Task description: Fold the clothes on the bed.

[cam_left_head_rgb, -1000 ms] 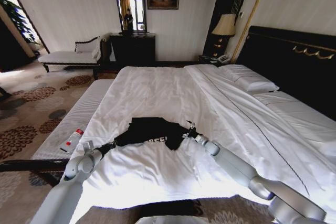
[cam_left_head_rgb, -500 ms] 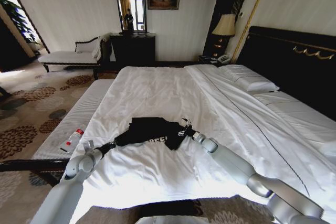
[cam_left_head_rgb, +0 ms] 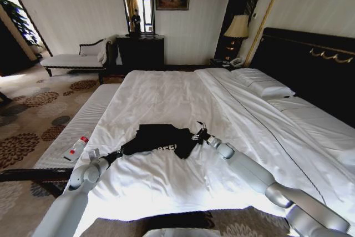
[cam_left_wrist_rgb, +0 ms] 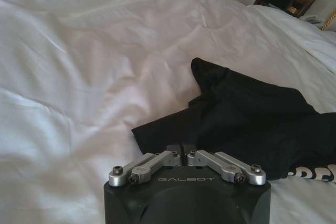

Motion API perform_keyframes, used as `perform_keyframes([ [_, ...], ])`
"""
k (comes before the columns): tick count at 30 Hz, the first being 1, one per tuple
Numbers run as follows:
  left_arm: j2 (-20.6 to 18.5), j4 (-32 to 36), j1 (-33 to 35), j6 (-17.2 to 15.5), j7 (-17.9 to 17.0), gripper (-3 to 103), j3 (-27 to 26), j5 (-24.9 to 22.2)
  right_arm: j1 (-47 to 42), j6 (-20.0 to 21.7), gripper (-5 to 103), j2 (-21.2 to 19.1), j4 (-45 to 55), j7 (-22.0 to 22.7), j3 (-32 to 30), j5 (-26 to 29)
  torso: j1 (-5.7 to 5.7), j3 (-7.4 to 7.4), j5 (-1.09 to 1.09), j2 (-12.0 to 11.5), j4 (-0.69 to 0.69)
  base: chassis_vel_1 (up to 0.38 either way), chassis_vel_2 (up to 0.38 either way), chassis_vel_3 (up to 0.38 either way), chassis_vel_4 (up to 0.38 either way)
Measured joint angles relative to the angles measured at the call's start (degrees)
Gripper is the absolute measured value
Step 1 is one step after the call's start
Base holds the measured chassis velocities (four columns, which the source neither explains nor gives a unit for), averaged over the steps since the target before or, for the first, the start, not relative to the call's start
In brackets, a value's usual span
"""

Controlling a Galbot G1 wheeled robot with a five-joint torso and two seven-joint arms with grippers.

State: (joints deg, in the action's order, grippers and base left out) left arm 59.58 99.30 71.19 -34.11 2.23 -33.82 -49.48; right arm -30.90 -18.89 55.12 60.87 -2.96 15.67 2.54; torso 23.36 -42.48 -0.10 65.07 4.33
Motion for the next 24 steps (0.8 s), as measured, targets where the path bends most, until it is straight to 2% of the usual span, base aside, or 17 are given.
perform_keyframes([
  [2,-0.01,0.0,-0.02,0.0,0.0,1,0.05,0.01,-0.02,-0.26,100,-0.23,-0.68,0.04,-0.58,-2.03,0.0,0.0,0.0,0.0,0.0,0.0,0.0,0.0,0.0],
  [8,0.0,-0.25,-0.26,0.0,0.01,1,0.37,0.08,-0.14,-0.57,100,-0.23,-1.46,-0.13,-2.06,-2.7,0.0,0.0,0.0,0.0,0.01,0.0,0.0,0.0,0.0],
  [12,0.11,-0.55,-0.65,0.0,0.01,1,0.69,0.16,-0.18,-0.24,100,0.03,-0.76,-0.87,-1.63,-0.02,0.0,0.0,0.0,0.0,0.0,0.0,0.0,0.0,0.0],
  [20,0.17,-0.55,-0.69,0.0,-0.02,1,0.66,0.2,0.63,-0.56,100,1.91,-3.07,-0.96,0.9,-0.02,0.0,0.0,0.0,0.0,0.0,0.0,0.0,0.0,0.0],
  [24,0.06,-0.67,-0.48,0.05,-0.02,1,0.32,0.22,1.19,-1.02,101,2.6,-3.58,-1.14,2.89,2.39,0.0,-0.01,0.0,0.0,0.0,0.0,0.0,0.0,0.0],
])
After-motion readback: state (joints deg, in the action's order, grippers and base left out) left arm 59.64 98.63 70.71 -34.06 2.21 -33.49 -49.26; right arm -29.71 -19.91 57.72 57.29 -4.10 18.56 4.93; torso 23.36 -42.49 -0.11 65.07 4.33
